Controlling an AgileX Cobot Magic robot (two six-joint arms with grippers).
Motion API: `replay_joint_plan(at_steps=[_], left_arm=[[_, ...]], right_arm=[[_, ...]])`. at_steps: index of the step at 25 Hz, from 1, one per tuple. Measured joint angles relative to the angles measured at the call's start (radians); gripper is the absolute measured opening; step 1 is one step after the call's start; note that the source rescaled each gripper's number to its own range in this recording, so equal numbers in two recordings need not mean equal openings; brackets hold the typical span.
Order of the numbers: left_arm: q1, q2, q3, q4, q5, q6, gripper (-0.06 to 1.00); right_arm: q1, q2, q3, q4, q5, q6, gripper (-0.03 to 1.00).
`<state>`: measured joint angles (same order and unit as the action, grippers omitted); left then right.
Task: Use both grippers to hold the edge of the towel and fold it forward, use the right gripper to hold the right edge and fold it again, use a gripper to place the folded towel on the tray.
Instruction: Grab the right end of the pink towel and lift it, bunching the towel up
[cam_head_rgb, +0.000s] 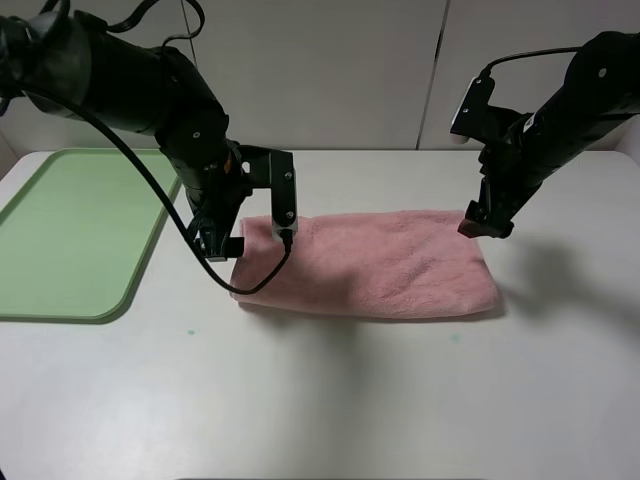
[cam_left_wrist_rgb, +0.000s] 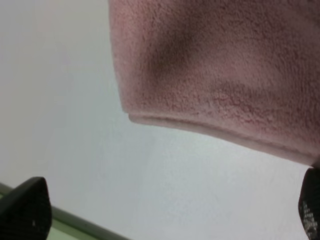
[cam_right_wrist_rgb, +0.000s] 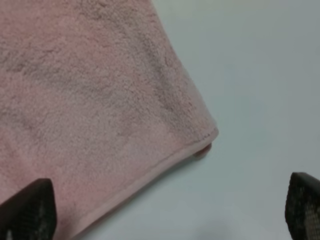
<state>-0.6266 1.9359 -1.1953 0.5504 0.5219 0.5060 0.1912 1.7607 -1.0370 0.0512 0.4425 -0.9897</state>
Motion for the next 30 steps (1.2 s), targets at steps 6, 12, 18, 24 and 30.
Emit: replay_joint_plan(at_steps=[6, 12, 18, 24, 30], left_arm=[[-0.002, -0.004, 0.000, -0.030, 0.066, -0.077, 1.00], [-0.002, -0.097, 0.000, -0.034, 0.228, -0.153, 1.00], [-0.002, -0.254, 0.000, -0.058, 0.371, -0.365, 1.00], [-0.002, -0.472, 0.012, -0.164, 0.483, -0.522, 1.00], [-0.002, -0.769, 0.163, -0.231, 0.490, -0.618, 1.00]], right_arm=[[0.000, 0.000, 0.000, 0.000, 0.000, 0.037, 1.00], [0.000, 0.000, 0.000, 0.000, 0.003, 0.099, 1.00], [0.000, 0.000, 0.000, 0.000, 0.008, 0.167, 1.00], [0.000, 0.000, 0.000, 0.000, 0.008, 0.223, 1.00], [0.000, 0.000, 0.000, 0.000, 0.008, 0.236, 1.00]])
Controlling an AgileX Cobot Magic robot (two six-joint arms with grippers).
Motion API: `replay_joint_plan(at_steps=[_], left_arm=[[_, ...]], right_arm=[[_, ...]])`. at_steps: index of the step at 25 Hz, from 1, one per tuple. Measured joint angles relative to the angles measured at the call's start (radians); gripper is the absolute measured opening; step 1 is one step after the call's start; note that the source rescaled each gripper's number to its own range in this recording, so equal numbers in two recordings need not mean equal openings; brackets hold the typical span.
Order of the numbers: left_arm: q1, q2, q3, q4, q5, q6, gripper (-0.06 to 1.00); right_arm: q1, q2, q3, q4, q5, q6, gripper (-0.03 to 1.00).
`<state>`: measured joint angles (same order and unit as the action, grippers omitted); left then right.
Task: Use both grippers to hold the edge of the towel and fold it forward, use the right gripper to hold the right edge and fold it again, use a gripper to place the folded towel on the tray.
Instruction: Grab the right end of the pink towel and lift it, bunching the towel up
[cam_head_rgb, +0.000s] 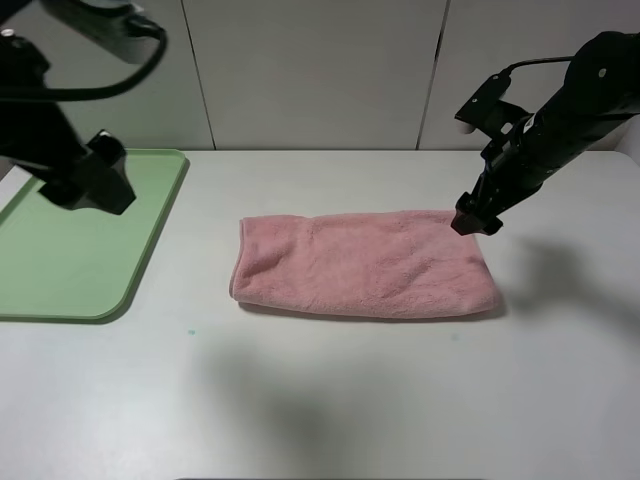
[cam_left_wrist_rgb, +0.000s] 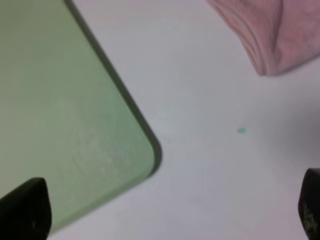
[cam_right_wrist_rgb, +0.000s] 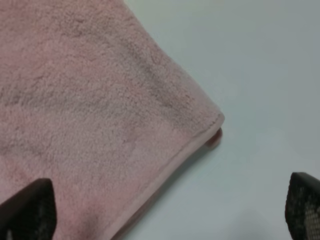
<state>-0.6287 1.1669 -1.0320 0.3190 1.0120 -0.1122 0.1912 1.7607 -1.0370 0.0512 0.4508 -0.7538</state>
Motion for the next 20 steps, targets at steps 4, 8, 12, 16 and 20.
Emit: replay_joint_plan(at_steps=[4, 8, 12, 16, 20], left_arm=[[0.000, -0.219, 0.138, -0.012, 0.002, -0.062, 1.00], [0.000, -0.450, 0.240, -0.062, 0.003, -0.083, 1.00], [0.000, -0.684, 0.327, -0.110, 0.008, -0.092, 1.00], [0.000, -0.870, 0.407, -0.126, 0.055, -0.092, 1.00], [0.000, -1.004, 0.469, -0.166, 0.105, -0.074, 1.00]], right_arm=[[0.000, 0.000, 0.000, 0.000, 0.000, 0.000, 1.00], [0.000, 0.000, 0.000, 0.000, -0.001, 0.000, 1.00], [0.000, 0.000, 0.000, 0.000, -0.002, 0.002, 1.00], [0.000, 0.000, 0.000, 0.000, -0.004, 0.020, 1.00], [0.000, 0.000, 0.000, 0.000, -0.012, 0.026, 1.00]])
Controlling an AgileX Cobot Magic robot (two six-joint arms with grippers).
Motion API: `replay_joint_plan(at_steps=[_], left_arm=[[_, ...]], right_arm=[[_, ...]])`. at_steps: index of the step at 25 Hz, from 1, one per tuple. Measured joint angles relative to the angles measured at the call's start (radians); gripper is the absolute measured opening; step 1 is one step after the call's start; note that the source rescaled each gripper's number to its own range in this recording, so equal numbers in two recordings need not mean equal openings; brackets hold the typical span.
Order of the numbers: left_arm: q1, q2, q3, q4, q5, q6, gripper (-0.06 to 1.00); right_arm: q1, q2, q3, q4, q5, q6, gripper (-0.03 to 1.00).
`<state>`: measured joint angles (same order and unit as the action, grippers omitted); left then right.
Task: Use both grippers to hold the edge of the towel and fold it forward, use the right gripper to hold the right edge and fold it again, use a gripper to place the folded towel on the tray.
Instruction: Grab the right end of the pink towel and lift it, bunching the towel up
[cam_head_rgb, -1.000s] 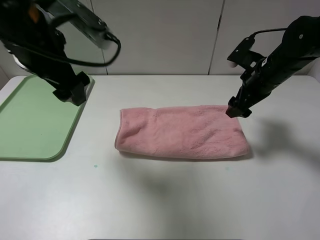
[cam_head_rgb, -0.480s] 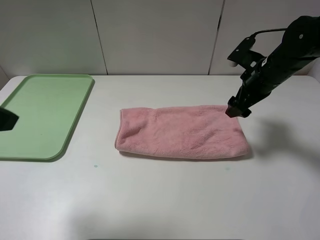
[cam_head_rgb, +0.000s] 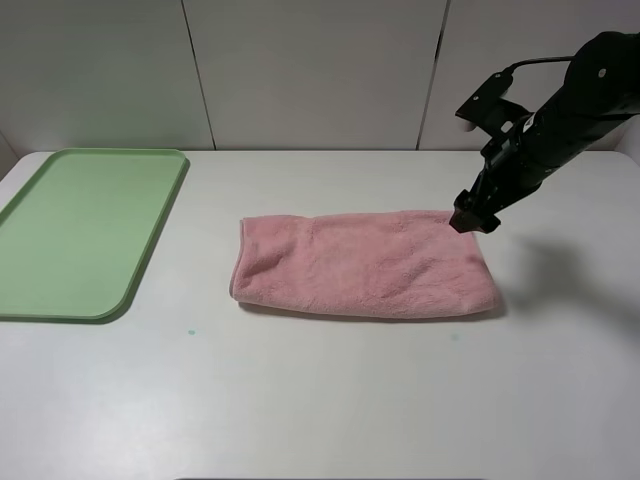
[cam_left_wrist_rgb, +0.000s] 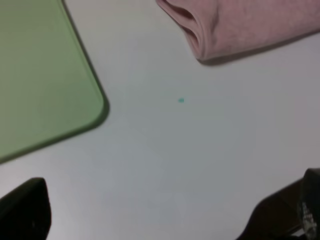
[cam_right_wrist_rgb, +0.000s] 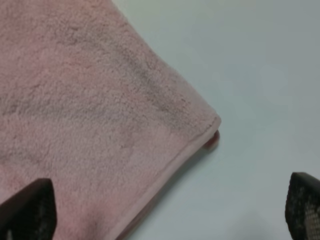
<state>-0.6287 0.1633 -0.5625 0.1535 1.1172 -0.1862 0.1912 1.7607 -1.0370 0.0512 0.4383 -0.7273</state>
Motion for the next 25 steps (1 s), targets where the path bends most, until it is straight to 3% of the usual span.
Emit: replay_joint_plan(at_steps=[6, 14, 20, 25], left_arm=[[0.000, -0.089, 0.032, -0.069, 0.044, 0.088, 1.00], [0.032, -0.089, 0.032, -0.054, 0.053, 0.106, 1.00], [0.245, -0.089, 0.032, -0.058, 0.053, 0.108, 1.00], [0.434, -0.089, 0.032, -0.116, 0.055, 0.148, 1.00]], right_arm=[[0.000, 0.000, 0.000, 0.000, -0.009, 0.000, 1.00], [0.000, 0.000, 0.000, 0.000, -0.010, 0.004, 1.00], [0.000, 0.000, 0.000, 0.000, -0.010, 0.004, 1.00], [0.000, 0.000, 0.000, 0.000, -0.011, 0.053, 1.00]])
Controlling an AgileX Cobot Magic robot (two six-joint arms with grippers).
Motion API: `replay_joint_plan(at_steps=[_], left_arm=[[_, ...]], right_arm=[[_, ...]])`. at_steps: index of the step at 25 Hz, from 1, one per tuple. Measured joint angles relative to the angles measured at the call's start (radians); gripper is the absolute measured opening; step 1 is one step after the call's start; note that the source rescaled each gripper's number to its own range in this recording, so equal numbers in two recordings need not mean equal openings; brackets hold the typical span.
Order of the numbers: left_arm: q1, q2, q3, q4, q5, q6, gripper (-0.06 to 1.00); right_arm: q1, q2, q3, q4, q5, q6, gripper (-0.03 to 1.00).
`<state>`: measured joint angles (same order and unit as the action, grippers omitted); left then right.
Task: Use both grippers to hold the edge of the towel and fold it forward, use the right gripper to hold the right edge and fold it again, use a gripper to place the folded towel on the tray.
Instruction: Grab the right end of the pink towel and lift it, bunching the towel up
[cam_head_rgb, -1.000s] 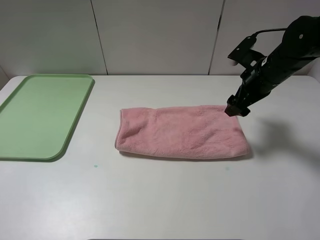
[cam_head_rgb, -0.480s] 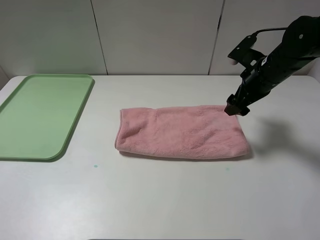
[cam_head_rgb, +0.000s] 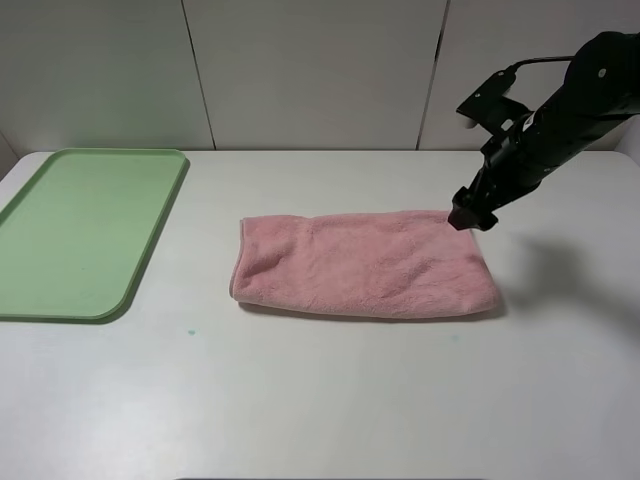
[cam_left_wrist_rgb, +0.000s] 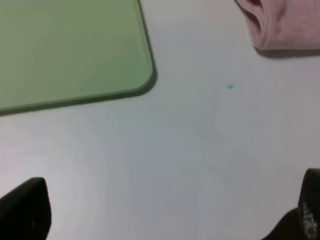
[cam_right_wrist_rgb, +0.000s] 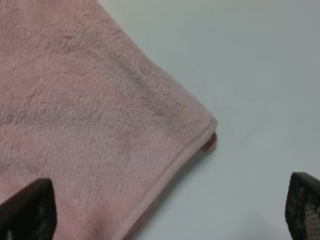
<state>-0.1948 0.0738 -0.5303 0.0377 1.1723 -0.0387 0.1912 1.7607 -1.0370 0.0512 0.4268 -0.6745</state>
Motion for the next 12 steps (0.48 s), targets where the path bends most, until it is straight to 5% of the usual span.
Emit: replay_joint_plan(at_steps=[6, 12], left_arm=[[0.130, -0.022, 0.000, -0.055, 0.001, 0.058, 1.00], [0.150, -0.081, 0.000, -0.059, 0.008, 0.063, 1.00]], right_arm=[[0.000, 0.000, 0.000, 0.000, -0.002, 0.168, 1.00], [0.000, 0.000, 0.000, 0.000, -0.003, 0.313, 1.00]])
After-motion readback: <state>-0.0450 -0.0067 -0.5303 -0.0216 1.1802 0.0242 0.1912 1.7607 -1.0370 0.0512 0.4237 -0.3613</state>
